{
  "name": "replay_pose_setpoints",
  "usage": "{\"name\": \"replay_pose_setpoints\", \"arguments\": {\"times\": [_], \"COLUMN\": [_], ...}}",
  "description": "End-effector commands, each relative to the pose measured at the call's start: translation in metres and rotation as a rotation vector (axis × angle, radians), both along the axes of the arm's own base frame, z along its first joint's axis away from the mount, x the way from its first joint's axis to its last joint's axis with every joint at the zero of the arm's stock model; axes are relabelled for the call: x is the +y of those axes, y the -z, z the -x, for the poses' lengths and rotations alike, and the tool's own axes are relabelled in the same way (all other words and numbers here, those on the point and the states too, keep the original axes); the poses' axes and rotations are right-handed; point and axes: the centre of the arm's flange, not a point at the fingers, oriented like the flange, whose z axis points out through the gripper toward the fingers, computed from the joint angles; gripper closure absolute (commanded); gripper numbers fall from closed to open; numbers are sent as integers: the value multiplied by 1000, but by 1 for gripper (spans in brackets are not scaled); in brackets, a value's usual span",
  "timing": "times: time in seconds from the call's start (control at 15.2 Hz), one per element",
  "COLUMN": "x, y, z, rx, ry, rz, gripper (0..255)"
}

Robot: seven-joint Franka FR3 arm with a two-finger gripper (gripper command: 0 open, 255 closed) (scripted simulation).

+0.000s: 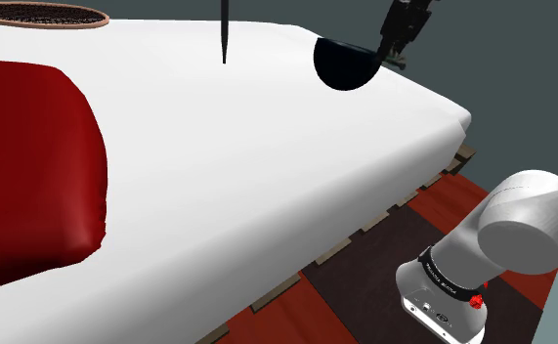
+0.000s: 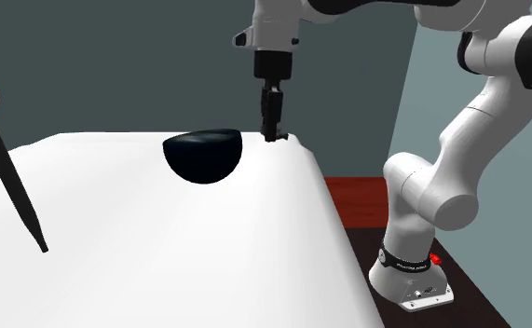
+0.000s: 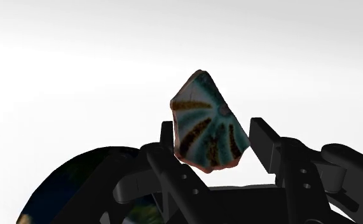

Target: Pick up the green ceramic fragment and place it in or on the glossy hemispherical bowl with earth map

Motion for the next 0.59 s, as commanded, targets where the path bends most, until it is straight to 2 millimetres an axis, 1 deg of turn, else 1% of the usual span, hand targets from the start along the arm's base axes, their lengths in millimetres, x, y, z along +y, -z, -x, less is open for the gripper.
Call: {"name": "replay_pose_setpoints", "arguments": {"times": [0.0, 0.53], "x": [0, 0], "y": [-11, -54], "z": [0, 0], "rx": [0, 0], "ry": [0, 0], "rz": [0, 0], "gripper": [255, 255]}}
